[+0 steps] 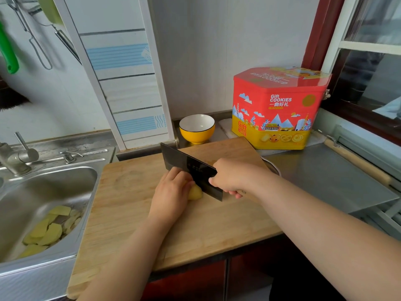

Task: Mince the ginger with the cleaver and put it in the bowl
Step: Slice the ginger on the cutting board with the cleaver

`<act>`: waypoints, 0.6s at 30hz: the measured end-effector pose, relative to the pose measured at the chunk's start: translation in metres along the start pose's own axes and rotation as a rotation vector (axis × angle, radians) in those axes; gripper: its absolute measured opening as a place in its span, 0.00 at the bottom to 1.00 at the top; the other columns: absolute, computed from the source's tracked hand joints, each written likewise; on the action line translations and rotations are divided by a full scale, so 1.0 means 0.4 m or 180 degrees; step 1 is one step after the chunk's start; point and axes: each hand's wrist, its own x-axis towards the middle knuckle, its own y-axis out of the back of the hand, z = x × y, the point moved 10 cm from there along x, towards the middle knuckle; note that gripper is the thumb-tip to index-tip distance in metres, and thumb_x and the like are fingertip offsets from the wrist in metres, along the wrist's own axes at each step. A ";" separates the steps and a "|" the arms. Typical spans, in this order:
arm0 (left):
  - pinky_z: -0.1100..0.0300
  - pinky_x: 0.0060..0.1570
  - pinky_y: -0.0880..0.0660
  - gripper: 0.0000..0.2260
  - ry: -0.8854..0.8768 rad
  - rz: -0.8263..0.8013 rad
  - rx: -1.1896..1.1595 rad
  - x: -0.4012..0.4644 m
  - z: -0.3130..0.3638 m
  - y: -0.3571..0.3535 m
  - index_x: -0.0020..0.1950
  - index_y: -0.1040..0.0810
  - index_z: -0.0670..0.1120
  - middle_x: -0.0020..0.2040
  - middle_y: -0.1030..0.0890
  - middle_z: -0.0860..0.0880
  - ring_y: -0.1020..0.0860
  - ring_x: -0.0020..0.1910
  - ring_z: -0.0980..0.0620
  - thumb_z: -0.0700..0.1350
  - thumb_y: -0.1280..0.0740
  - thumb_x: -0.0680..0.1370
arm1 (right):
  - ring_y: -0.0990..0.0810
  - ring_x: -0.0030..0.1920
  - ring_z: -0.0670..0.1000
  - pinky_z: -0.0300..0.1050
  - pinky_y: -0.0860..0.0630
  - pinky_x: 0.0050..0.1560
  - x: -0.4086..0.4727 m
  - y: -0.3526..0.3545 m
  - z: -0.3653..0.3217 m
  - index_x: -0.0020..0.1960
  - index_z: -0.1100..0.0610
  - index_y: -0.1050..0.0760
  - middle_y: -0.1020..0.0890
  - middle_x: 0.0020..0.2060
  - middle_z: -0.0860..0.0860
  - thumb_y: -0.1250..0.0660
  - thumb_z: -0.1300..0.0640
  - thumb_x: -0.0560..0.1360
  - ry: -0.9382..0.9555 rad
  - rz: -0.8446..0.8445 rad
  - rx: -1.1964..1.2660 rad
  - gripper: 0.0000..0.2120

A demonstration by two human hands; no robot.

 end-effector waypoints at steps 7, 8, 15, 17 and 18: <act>0.61 0.45 0.30 0.03 0.0068 -0.0159 -0.0058 0.018 0.000 -0.001 0.50 0.20 0.48 0.50 0.24 0.52 0.27 0.48 0.51 0.44 0.33 0.78 | 0.25 0.31 0.51 0.40 0.28 0.27 -0.017 0.058 -0.031 0.66 0.58 0.28 0.22 0.36 0.56 0.40 0.55 0.81 0.0062 0.0246 -0.0188 0.16; 0.60 0.45 0.29 0.03 0.0083 -0.0161 -0.0056 0.017 -0.001 -0.001 0.50 0.20 0.48 0.50 0.23 0.52 0.27 0.48 0.51 0.44 0.33 0.78 | 0.25 0.31 0.51 0.40 0.28 0.26 -0.016 0.057 -0.031 0.67 0.58 0.28 0.22 0.36 0.56 0.40 0.55 0.81 0.0045 0.0234 -0.0198 0.16; 0.59 0.45 0.28 0.04 0.0122 -0.0092 -0.0012 0.010 0.002 0.000 0.51 0.20 0.47 0.51 0.23 0.51 0.27 0.48 0.50 0.44 0.34 0.78 | 0.25 0.30 0.51 0.40 0.28 0.25 -0.008 0.047 -0.029 0.69 0.58 0.29 0.22 0.36 0.56 0.40 0.55 0.81 -0.0017 0.0183 -0.0277 0.17; 0.58 0.44 0.28 0.04 0.0089 -0.0055 -0.0006 0.010 0.004 0.003 0.50 0.20 0.47 0.50 0.22 0.50 0.26 0.48 0.49 0.43 0.33 0.77 | 0.25 0.30 0.51 0.40 0.29 0.25 -0.006 0.043 -0.027 0.69 0.58 0.30 0.22 0.35 0.56 0.40 0.55 0.81 -0.0029 0.0164 -0.0303 0.17; 0.58 0.43 0.28 0.04 0.0072 -0.0039 0.0004 0.009 0.005 0.003 0.50 0.19 0.46 0.50 0.22 0.50 0.26 0.47 0.49 0.43 0.32 0.77 | 0.25 0.30 0.51 0.40 0.29 0.25 -0.004 0.041 -0.027 0.69 0.58 0.30 0.23 0.35 0.56 0.40 0.55 0.81 -0.0027 0.0154 -0.0305 0.17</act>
